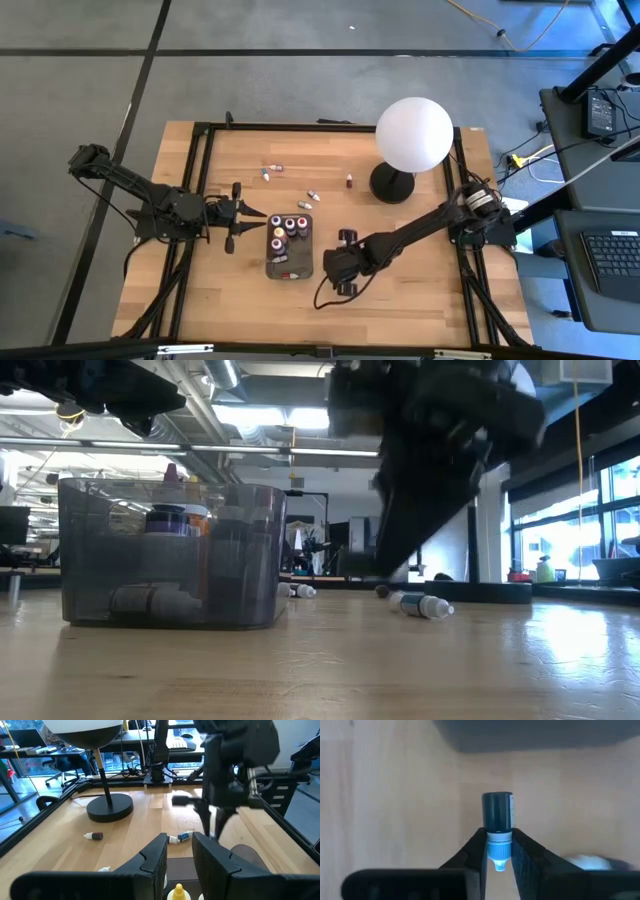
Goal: Pick & Place food coloring
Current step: Put the small green food coloring bottle into the black bin
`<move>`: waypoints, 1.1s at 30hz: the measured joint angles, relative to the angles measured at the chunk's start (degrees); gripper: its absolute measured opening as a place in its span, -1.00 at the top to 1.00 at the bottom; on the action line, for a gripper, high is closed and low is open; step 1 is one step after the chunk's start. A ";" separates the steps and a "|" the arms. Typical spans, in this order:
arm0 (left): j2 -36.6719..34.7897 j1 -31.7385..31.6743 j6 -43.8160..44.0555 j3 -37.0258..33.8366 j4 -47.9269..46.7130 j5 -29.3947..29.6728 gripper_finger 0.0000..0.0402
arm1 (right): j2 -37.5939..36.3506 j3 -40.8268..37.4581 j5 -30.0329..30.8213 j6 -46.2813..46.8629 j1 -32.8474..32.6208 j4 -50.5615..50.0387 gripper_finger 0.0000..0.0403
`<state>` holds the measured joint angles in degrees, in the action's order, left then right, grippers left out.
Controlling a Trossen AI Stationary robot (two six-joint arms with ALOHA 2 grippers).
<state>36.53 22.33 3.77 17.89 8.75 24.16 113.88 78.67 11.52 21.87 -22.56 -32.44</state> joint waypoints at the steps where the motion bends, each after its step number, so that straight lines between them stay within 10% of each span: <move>1: 0.00 0.00 0.00 0.00 0.00 0.00 0.56 | -0.84 0.00 1.03 -0.67 0.11 -1.31 0.67; 9: -0.02 0.00 0.02 0.00 0.00 0.15 0.56 | -6.59 0.01 10.03 -6.93 2.05 1.97 0.65; 20: -0.01 0.01 0.00 0.00 -0.39 0.26 0.56 | -1.77 0.04 -4.73 -20.75 4.00 31.28 0.64; 33: -0.02 0.01 0.00 0.00 -0.54 0.26 0.56 | 5.42 0.04 -5.67 -16.45 6.04 40.50 0.63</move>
<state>36.51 22.34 3.77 17.89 8.22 24.42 119.31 78.72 5.85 5.41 -16.53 8.05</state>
